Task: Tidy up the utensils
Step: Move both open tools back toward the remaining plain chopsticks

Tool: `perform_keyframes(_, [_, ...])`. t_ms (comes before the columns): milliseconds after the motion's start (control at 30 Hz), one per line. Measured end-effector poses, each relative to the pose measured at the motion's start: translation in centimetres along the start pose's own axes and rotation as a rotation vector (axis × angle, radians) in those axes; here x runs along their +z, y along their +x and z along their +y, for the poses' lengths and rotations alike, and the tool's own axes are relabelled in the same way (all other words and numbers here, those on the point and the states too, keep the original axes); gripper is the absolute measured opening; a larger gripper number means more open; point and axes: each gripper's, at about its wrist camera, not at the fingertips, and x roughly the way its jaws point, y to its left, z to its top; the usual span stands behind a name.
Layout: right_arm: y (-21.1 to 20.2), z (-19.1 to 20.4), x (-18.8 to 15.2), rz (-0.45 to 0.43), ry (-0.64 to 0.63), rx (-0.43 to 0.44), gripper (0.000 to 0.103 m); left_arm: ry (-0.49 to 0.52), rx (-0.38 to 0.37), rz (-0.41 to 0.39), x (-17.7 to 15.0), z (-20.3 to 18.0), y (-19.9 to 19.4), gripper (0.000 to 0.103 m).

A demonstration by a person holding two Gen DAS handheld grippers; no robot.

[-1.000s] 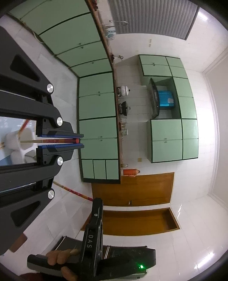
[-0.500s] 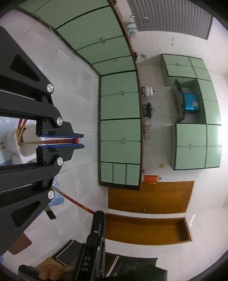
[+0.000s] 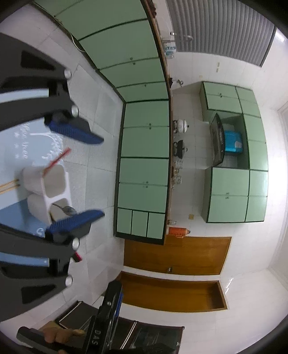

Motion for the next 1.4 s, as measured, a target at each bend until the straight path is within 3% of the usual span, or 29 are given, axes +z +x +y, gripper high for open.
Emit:
perform_keyframes(100, [-1.9,0.0,-3.1,-0.004,0.017,-0.014,0.08,-0.004,0.013,0.01,-2.2,0.0,-2.1,0.075])
perform_keyframes(333, [-3.2,0.8,-11.5,0.089,0.028,-0.057,0.089,-0.011,0.049,0.141,-9.4,0.3,-4.5,0.081])
perform_keyframes(633, [-1.2,3.0,-20.9,0.263,0.08,-0.081,0.09,-0.018,0.055,0.357,-18.7,1.1,-4.4,0.084])
perform_keyframes(867, [-0.9,5.3,-23.9,0.287,0.026,-0.093,0.089,-0.05,0.081,0.417,-22.4,2.3,-5.0,0.084])
perform_keyframes(1233, [0.2,8.1,-27.9,0.388,-0.042,-0.074,0.062,-0.054,0.114,0.436,-23.5,3.2,-6.2,0.084])
perform_keyframes(1400, [0.3,9.4,-28.3,0.403,-0.081,-0.048,0.058,-0.06,0.113,0.442,-23.5,3.3,-6.2,0.084])
